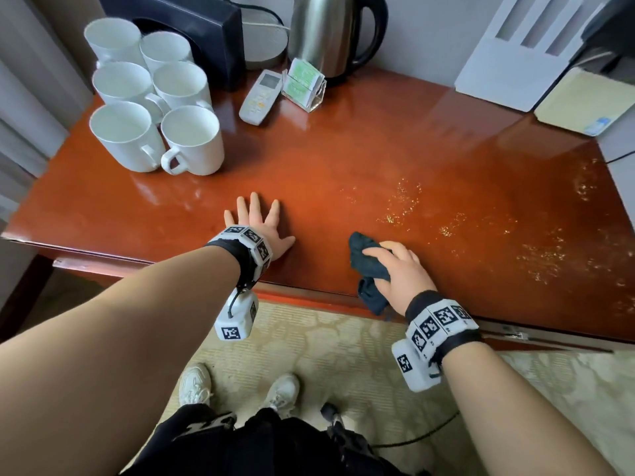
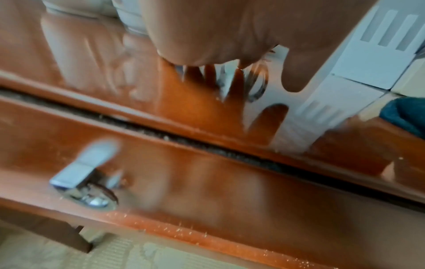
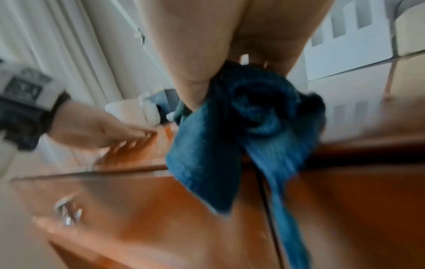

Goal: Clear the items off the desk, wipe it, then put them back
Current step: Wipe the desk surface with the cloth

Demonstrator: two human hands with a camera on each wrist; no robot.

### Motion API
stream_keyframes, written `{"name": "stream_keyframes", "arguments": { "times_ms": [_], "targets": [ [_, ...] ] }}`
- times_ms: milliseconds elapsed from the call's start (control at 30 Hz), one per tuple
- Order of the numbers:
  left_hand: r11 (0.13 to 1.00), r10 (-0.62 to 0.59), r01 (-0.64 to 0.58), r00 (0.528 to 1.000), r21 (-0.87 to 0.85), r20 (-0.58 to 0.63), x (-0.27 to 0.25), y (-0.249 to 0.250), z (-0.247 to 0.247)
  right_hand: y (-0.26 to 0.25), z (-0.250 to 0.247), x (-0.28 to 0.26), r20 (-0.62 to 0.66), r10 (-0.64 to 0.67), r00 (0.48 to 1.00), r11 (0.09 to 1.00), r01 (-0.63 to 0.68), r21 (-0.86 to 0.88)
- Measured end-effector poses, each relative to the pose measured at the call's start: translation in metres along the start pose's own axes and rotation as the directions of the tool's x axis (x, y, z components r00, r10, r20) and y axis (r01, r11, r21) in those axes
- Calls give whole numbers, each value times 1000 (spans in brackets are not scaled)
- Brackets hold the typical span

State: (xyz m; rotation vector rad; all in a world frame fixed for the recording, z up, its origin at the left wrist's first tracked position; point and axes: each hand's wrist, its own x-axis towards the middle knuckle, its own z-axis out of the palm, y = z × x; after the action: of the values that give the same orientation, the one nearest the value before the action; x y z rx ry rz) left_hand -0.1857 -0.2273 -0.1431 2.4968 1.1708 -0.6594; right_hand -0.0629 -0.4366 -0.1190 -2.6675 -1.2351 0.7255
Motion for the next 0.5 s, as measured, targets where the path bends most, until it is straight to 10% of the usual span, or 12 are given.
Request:
{"name": "stream_keyframes", "arguments": {
  "times_ms": [167, 267, 500],
  "targets": [
    [999, 3, -4, 1000, 47, 12, 1, 3, 4, -40, -17, 31, -227, -134, 965, 980, 163, 113],
    [998, -11, 10, 1000, 55, 21, 2, 5, 3, -62, -2, 49, -109, -217, 970, 975, 220, 18],
    [998, -19, 15, 998, 68, 52, 1, 5, 0, 2, -1, 42, -124, 46, 991, 998, -52, -47]
  ]
}}
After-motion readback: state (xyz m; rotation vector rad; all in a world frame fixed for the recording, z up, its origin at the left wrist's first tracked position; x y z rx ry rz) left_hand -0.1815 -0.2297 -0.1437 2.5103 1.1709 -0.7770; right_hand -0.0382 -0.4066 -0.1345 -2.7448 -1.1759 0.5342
